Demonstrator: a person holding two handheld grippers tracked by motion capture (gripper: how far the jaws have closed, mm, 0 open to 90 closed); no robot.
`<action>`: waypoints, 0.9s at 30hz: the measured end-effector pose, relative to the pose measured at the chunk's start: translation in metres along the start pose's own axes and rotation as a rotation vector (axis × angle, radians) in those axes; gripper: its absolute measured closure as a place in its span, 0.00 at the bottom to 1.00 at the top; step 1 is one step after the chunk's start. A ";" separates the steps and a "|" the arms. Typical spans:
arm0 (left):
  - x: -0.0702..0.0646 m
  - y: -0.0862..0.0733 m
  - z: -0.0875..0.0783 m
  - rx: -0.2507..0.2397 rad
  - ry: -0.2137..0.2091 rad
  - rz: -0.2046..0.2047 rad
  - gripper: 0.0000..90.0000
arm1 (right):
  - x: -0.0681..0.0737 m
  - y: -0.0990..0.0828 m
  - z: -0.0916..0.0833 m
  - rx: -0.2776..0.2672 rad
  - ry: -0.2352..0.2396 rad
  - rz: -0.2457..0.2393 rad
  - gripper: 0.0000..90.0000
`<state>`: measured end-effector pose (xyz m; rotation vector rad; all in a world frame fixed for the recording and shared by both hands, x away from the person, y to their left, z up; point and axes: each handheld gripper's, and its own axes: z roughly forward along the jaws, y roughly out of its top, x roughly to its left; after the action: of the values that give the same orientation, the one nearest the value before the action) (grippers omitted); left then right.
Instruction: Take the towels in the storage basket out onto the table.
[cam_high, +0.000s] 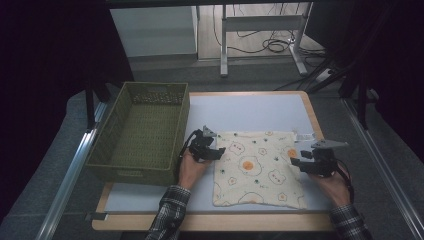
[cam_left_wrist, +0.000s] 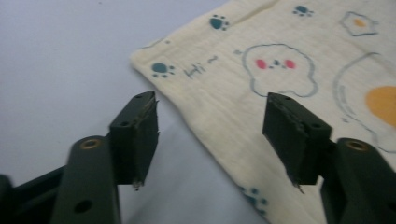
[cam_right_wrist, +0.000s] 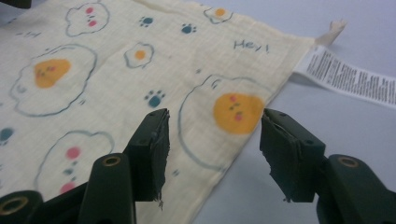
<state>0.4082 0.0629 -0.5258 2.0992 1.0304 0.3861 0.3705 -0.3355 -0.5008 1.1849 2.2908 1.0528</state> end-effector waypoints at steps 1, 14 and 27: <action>0.002 0.001 0.002 0.000 0.003 -0.005 0.45 | -0.001 0.002 0.002 0.001 -0.003 -0.006 0.51; 0.021 0.019 0.023 -0.031 0.032 -0.057 0.69 | -0.031 0.025 0.031 -0.004 -0.010 0.015 0.79; 0.026 0.024 0.039 -0.044 0.067 -0.077 0.69 | -0.056 0.053 0.059 0.008 -0.083 0.032 0.82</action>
<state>0.4596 0.0541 -0.5357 2.0123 1.1285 0.4396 0.4671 -0.3348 -0.5015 1.2490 2.2217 0.9877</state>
